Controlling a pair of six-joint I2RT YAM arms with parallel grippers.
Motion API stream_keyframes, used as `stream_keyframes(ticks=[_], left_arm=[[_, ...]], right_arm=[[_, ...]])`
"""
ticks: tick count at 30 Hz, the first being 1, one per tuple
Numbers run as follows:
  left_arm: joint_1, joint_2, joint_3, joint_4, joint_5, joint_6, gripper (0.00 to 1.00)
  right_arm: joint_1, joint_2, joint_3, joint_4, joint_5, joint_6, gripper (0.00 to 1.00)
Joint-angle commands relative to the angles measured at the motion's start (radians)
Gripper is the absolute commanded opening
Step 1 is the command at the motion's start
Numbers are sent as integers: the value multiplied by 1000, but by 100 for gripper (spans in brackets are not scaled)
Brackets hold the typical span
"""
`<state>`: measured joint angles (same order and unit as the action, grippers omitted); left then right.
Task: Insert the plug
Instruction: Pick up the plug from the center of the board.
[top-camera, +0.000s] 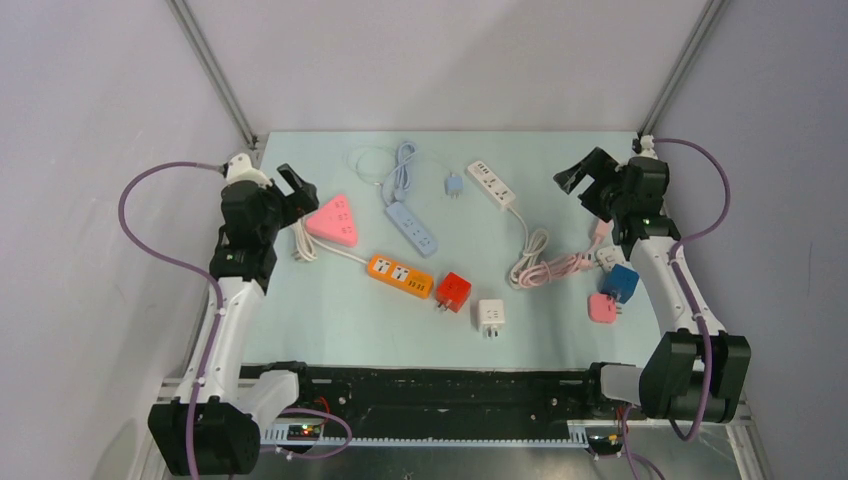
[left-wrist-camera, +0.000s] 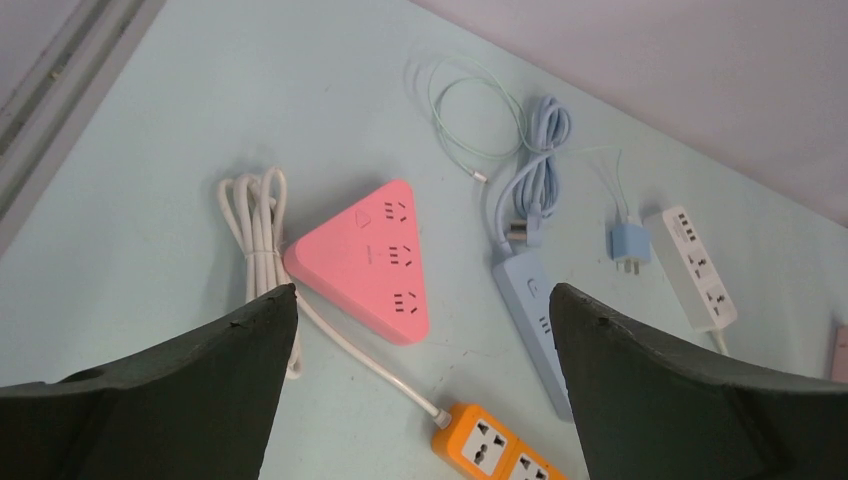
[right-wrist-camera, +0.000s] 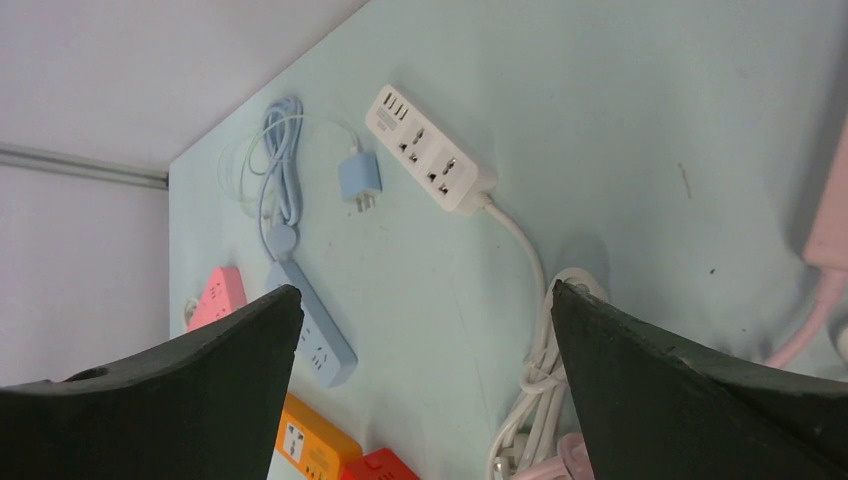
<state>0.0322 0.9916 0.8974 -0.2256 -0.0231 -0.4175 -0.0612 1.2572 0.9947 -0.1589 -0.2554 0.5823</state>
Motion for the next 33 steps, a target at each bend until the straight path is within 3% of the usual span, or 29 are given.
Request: stream_keyframes(ticks=[1,10,12,16,21,27,29,33], left_arm=[[4,-30,-18,13,78,37,100],[5,-52,-79,5,73,-11,100],[7,-42,-81,6,154,-1,100],[9,15,-81,7,306,11,100],[9,97,-69,10,295,-62,100],[11,134,-57,11,140,-89,100],[18,134,-58,13,190,-79,100],[20,153,-49,14,303,-60,100]], right_arm=[[23,8,4,34,-36,-24,99],[58,45,3,43,-150,83,100],[90,58,4,29,-138,82,99],[184,41,5,-89,22,16,99],[397,-21,4,-288,369,-72,99],[592,1,-21,-403,453,-86,96],[704,22,-21,-436,484,-93,95],[812,54,-21,-516,458,-84,99]])
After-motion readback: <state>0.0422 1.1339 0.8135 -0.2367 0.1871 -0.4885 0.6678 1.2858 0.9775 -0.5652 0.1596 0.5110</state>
